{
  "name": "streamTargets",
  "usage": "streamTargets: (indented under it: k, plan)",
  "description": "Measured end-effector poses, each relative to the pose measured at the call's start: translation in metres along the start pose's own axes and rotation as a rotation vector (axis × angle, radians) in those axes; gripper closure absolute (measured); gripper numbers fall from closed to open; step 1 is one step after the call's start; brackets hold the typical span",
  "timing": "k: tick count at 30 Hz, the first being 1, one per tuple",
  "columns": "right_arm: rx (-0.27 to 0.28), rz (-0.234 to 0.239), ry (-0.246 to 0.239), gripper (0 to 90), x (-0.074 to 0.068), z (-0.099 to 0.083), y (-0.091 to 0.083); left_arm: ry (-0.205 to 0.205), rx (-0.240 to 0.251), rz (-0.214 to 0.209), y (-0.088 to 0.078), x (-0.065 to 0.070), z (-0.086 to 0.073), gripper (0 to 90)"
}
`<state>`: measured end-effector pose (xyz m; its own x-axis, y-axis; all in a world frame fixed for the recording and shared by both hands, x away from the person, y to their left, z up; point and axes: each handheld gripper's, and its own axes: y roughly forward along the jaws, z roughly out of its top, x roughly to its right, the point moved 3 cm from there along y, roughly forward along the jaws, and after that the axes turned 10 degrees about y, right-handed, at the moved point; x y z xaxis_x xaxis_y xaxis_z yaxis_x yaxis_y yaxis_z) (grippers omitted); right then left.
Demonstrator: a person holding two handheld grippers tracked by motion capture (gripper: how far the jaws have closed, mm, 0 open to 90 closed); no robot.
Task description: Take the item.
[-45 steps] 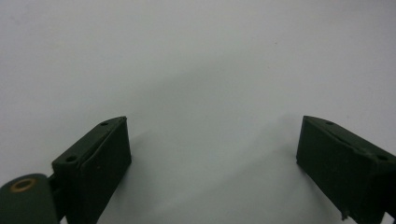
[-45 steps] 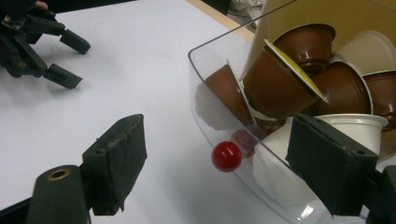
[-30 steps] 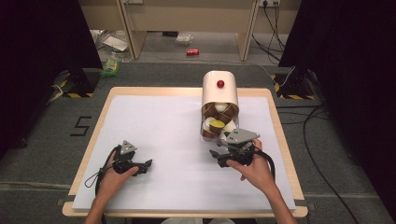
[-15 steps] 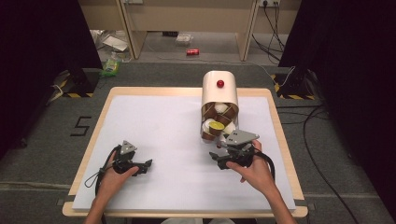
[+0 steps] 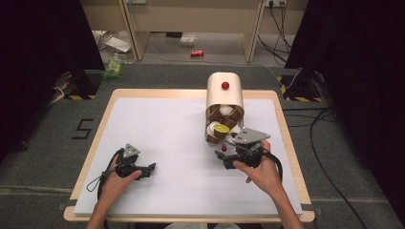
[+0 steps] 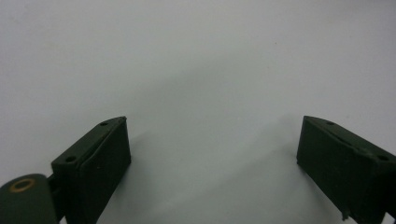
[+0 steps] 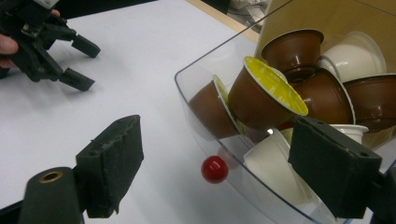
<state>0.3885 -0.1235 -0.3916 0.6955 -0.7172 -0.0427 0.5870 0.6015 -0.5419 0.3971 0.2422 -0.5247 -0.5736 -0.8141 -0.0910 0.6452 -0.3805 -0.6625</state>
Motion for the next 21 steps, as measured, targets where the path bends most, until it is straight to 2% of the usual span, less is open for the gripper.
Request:
streamTargets:
  k: [2, 10, 21]
  plan:
    - [0.005, 0.002, 0.017, 16.4, 0.001, 0.002, 0.0, 0.0, 0.0, 0.0, 0.0, 0.0, 0.0, 9.1]
    - [0.014, -0.011, 0.027, 15.6, 0.004, 0.012, 0.003, 0.0, 0.0, 0.0, 0.0, 0.0, 0.0, 9.1]
    - [0.016, -0.036, 0.05, 20.0, 0.009, 0.02, 0.003, 0.0, 0.0, 0.0, 0.0, 0.0, 0.0, 9.1]
